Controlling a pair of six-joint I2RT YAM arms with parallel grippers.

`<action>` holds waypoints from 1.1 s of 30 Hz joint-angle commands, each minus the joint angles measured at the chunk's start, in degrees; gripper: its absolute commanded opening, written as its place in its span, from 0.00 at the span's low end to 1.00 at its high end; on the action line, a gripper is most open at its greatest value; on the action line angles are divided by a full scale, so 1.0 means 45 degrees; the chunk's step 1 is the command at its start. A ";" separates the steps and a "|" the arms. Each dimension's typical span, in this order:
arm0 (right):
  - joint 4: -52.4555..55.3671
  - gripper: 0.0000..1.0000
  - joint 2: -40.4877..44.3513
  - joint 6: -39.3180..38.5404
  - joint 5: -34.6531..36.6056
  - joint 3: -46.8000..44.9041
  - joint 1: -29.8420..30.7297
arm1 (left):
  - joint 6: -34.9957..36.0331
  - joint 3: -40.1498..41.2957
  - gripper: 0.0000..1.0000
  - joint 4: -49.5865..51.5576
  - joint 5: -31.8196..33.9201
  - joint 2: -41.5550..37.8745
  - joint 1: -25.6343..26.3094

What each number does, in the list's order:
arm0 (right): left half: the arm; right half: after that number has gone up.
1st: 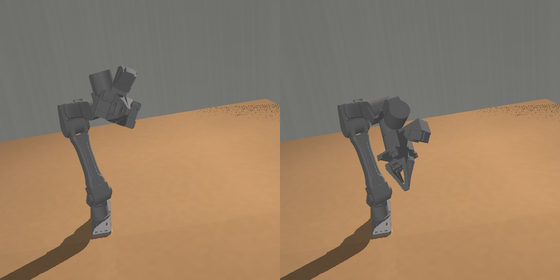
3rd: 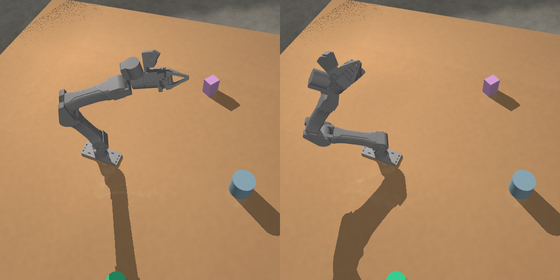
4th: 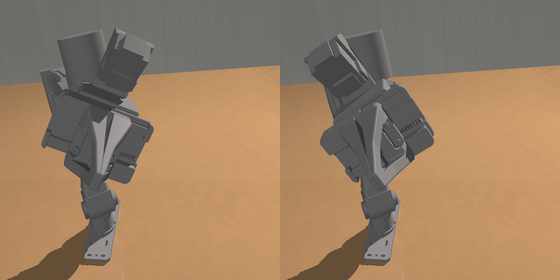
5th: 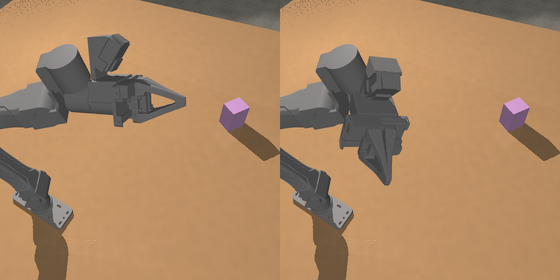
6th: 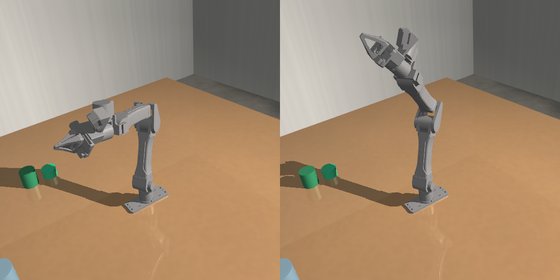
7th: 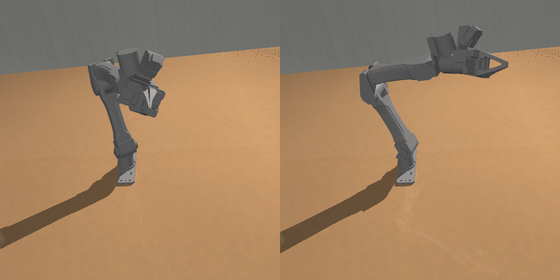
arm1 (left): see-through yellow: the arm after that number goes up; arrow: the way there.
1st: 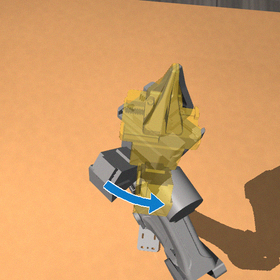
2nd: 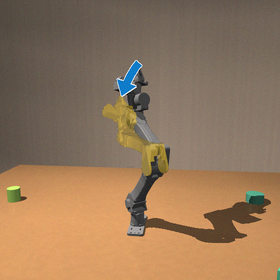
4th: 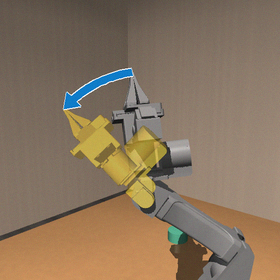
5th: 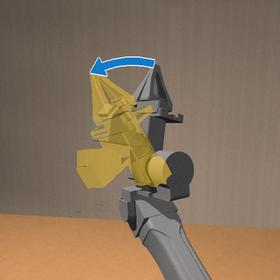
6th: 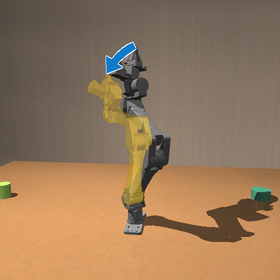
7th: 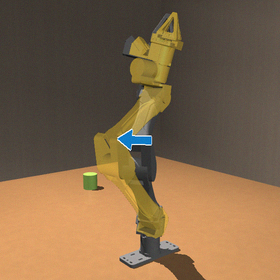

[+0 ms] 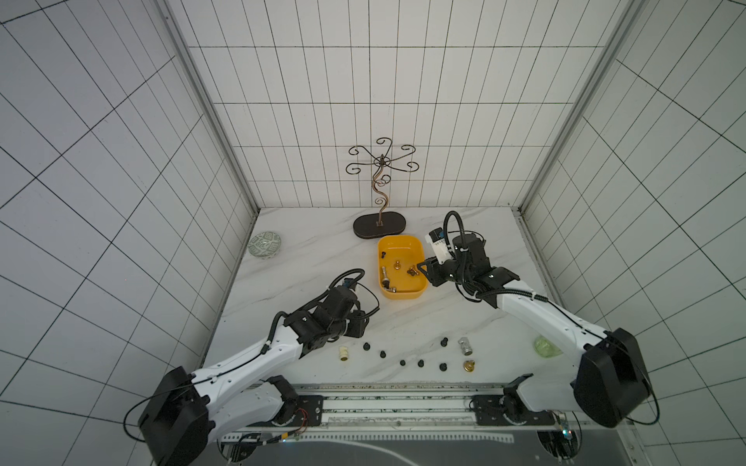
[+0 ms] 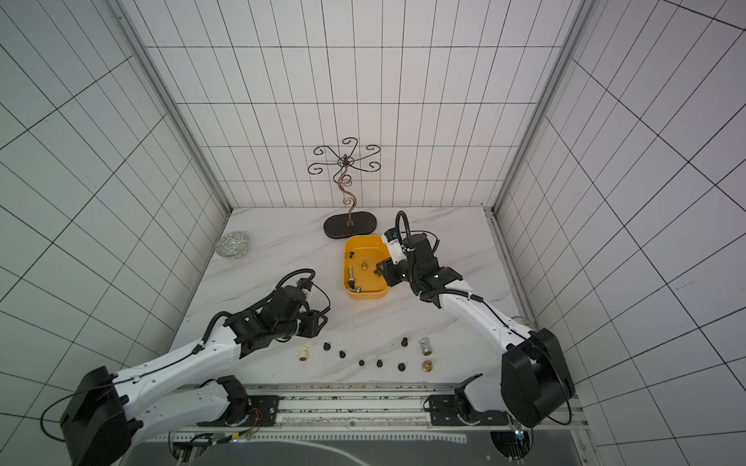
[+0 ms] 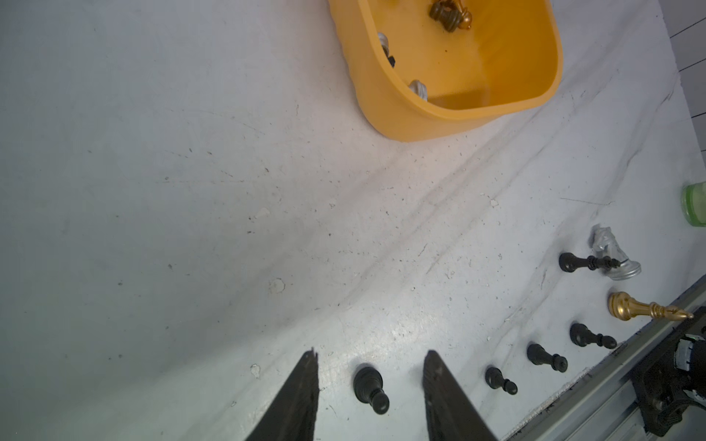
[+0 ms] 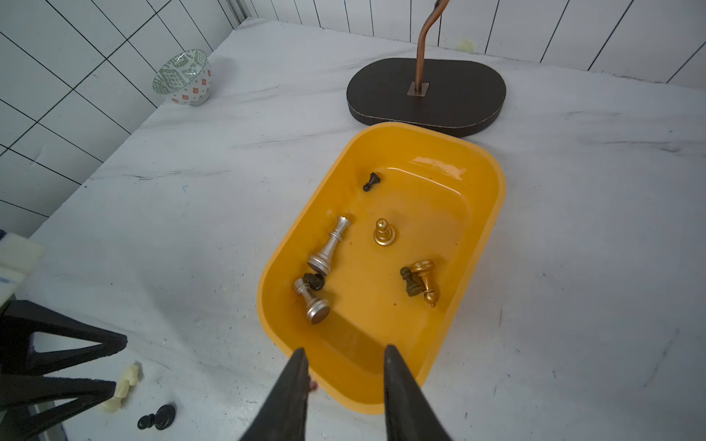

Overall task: Put the chess pieces into the storage box
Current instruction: Place the chess piece in the storage box, then pick up the chess piece at the center of the board.

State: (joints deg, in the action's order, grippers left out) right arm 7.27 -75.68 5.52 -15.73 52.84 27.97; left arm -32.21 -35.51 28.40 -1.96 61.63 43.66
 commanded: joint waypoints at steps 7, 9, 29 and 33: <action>0.0202 0.34 0.1367 0.0273 -0.0236 -0.2068 -0.0121 | -0.0990 0.0374 0.44 0.0250 0.0073 0.0861 0.1644; 0.0201 0.34 0.1361 0.0314 -0.0275 -0.2132 -0.0138 | -0.1041 0.0392 0.44 0.0251 0.0137 0.1177 0.1884; 0.0201 0.34 0.1327 0.0373 -0.0158 -0.2147 -0.0141 | -0.0969 0.0322 0.28 -0.0310 0.0879 0.2805 0.2444; 0.0201 0.33 0.1350 0.0414 -0.0177 -0.2172 -0.0153 | -0.0853 0.0293 0.23 -0.0393 0.1019 0.2937 0.2446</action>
State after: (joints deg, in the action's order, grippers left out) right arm 7.68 -70.13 7.11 -16.05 46.22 27.75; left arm -35.94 -34.24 28.12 0.86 74.22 54.35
